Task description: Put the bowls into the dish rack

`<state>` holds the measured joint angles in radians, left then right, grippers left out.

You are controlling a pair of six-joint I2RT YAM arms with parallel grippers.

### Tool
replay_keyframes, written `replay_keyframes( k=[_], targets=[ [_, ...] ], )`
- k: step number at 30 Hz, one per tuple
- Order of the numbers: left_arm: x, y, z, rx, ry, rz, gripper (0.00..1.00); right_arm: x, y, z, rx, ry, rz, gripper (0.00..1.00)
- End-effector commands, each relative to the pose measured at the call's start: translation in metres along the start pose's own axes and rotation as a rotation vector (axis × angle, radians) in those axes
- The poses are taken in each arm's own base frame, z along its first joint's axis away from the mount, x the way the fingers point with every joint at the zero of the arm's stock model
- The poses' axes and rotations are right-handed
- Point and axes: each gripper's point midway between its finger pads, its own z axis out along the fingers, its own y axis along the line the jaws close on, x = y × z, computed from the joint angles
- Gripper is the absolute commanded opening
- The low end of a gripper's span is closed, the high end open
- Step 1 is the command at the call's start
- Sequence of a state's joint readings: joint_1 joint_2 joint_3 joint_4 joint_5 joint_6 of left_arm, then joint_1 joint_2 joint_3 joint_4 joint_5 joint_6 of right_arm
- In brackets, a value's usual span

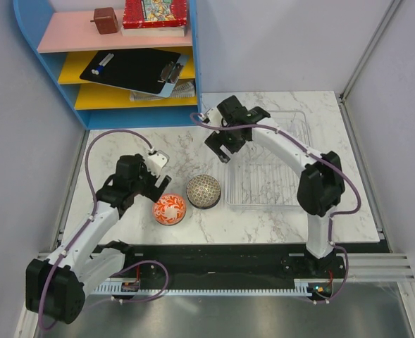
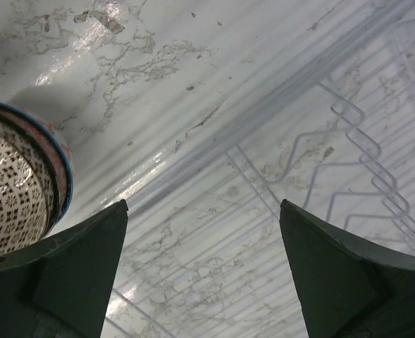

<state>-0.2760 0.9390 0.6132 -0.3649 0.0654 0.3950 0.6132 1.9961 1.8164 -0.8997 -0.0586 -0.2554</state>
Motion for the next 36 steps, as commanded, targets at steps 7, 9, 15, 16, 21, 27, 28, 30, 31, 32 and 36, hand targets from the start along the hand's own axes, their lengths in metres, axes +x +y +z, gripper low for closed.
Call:
replay_keyframes(
  k=[7, 9, 15, 16, 21, 27, 28, 30, 31, 32, 36],
  targets=[
    [0.013, -0.035, 0.012, 0.211, -0.021, 0.151, 0.99, 0.022, 0.002, -0.099, 0.074, -0.075, -0.065, 0.98],
    [0.015, -0.038, 0.011, 0.232, -0.021, 0.173, 0.95, 0.026, 0.003, -0.108, 0.079, -0.091, -0.067, 0.97],
    [0.022, -0.054, 0.006, 0.338, -0.005, 0.216, 0.85, 0.034, -0.002, -0.126, 0.132, -0.113, -0.065, 0.98],
    [0.023, -0.056, 0.006, 0.353, -0.003, 0.232, 0.83, 0.033, -0.003, -0.129, 0.138, -0.119, -0.065, 0.97],
    [0.035, -0.068, 0.005, 0.443, 0.038, 0.260, 0.71, 0.037, -0.007, -0.135, 0.165, -0.115, -0.067, 0.98],
    [0.038, -0.071, 0.007, 0.480, 0.063, 0.260, 0.37, 0.038, -0.005, -0.139, 0.166, -0.126, -0.068, 0.98],
    [0.038, -0.072, 0.008, 0.485, 0.068, 0.259, 0.30, 0.038, -0.006, -0.141, 0.170, -0.128, -0.067, 0.98],
    [0.037, -0.072, 0.009, 0.492, 0.071, 0.258, 0.11, 0.039, -0.007, -0.141, 0.173, -0.127, -0.068, 0.98],
    [0.037, -0.071, 0.009, 0.492, 0.078, 0.256, 0.05, 0.038, -0.007, -0.143, 0.178, -0.132, -0.068, 0.98],
    [0.039, -0.071, 0.010, 0.492, 0.089, 0.251, 0.02, 0.038, -0.008, -0.143, 0.183, -0.133, -0.067, 0.98],
    [0.035, -0.061, 0.014, 0.449, 0.100, 0.236, 0.02, 0.035, -0.005, -0.144, 0.168, -0.148, -0.066, 0.97]
  ],
)
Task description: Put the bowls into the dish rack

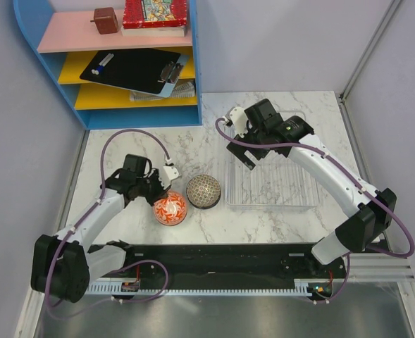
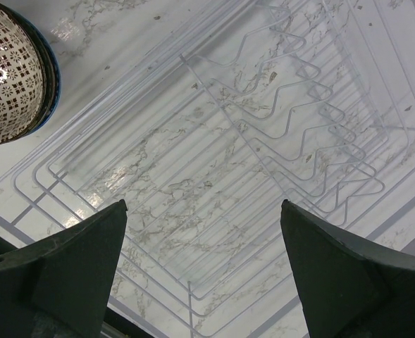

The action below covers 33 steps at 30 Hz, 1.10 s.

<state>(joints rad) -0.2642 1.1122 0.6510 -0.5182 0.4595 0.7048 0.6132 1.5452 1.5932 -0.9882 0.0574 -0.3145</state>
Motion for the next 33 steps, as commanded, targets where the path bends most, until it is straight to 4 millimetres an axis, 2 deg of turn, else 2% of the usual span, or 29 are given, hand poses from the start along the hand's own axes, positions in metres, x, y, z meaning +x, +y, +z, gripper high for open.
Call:
replay_keyframes(
  k=[1, 3, 7, 13, 20, 24, 26, 29, 33],
  targets=[
    [0.018, 0.014, -0.001, -0.054, 0.083, -0.010, 0.02, -0.005, -0.002, -0.012, 0.013, -0.044, -0.005, 0.98],
    [0.020, 0.028, -0.001, -0.113, 0.093, -0.011, 0.02, -0.006, -0.001, -0.009, 0.007, -0.041, -0.005, 0.98],
    [0.041, 0.062, -0.009, -0.215, 0.149, -0.067, 0.02, -0.006, 0.000, -0.005, 0.005, -0.032, -0.007, 0.98],
    [0.066, 0.096, -0.016, -0.264, 0.194, -0.162, 0.02, -0.006, 0.004, -0.005, -0.019, -0.037, -0.009, 0.98],
    [0.098, 0.145, -0.042, -0.417, 0.235, -0.256, 0.02, -0.006, 0.007, -0.003, -0.036, -0.036, -0.009, 0.97],
    [0.117, 0.179, -0.066, -0.504, 0.248, -0.329, 0.02, -0.009, 0.020, -0.005, -0.104, -0.046, -0.021, 0.97],
    [0.119, 0.183, -0.068, -0.498, 0.244, -0.342, 0.03, -0.010, 0.029, -0.008, -0.142, -0.051, -0.042, 0.98],
    [0.117, 0.182, -0.067, -0.478, 0.223, -0.351, 0.10, -0.011, 0.045, -0.012, -0.192, -0.056, -0.085, 0.98],
    [0.106, 0.177, -0.067, -0.456, 0.176, -0.352, 0.19, -0.009, 0.078, -0.016, -0.270, -0.046, -0.172, 0.98]
  ],
)
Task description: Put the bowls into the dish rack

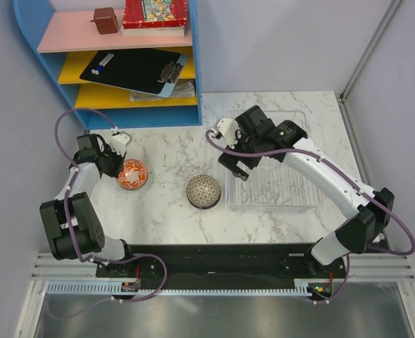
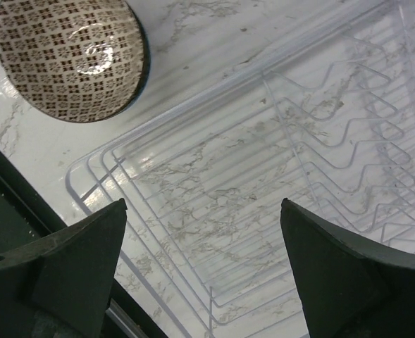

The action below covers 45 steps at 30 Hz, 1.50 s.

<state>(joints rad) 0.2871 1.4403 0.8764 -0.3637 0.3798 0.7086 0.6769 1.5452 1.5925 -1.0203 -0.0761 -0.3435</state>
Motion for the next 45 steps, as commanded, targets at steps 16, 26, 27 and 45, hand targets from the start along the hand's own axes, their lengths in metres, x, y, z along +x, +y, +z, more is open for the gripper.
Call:
replay_keyframes(
  k=[16, 26, 27, 45],
  targets=[
    [0.002, 0.000, -0.021, -0.027, 0.026, 0.021, 0.70, -0.001, 0.087, 0.054, -0.182, 0.152, -0.369, 0.98],
    [-0.008, 0.005, -0.031, -0.061, -0.001, 0.008, 0.71, 0.013, 0.094, 0.100, -0.217, 0.262, -0.425, 0.98],
    [-0.009, 0.006, -0.032, -0.066, -0.003, 0.012, 0.71, 0.015, 0.095, 0.103, -0.224, 0.270, -0.429, 0.98],
    [-0.018, 0.003, -0.053, -0.096, -0.050, 0.046, 0.72, 0.017, 0.108, 0.148, -0.247, 0.278, -0.369, 0.98]
  ],
)
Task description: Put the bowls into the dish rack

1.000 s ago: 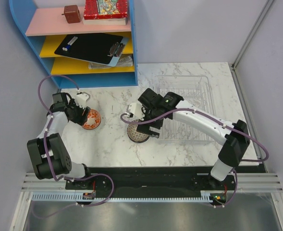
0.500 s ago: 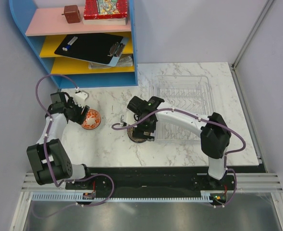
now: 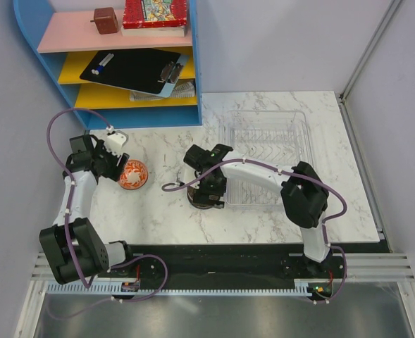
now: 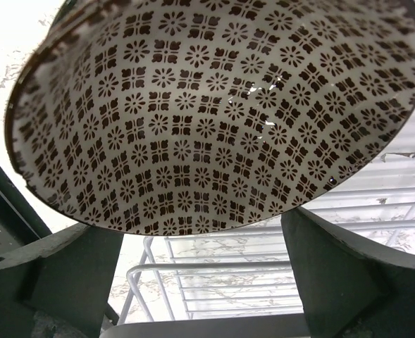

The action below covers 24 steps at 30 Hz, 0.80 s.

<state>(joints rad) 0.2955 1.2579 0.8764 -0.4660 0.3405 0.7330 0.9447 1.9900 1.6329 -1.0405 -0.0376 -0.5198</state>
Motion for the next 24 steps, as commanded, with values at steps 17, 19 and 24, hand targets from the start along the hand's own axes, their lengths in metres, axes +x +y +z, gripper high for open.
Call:
replay_keyframes(
  k=[17, 19, 24],
  targets=[
    [-0.003, 0.001, -0.012, -0.031, -0.025, -0.007, 0.72, -0.091, -0.044, 0.011, 0.197, -0.270, 0.170, 0.98],
    [-0.002, 0.002, -0.013, -0.036, -0.025, -0.007, 0.72, -0.101, -0.053, 0.012, 0.221, -0.286, 0.187, 0.98],
    [-0.001, 0.002, -0.018, -0.055, -0.027, 0.001, 0.72, -0.125, -0.074, 0.012, 0.285, -0.326, 0.223, 0.98]
  ],
)
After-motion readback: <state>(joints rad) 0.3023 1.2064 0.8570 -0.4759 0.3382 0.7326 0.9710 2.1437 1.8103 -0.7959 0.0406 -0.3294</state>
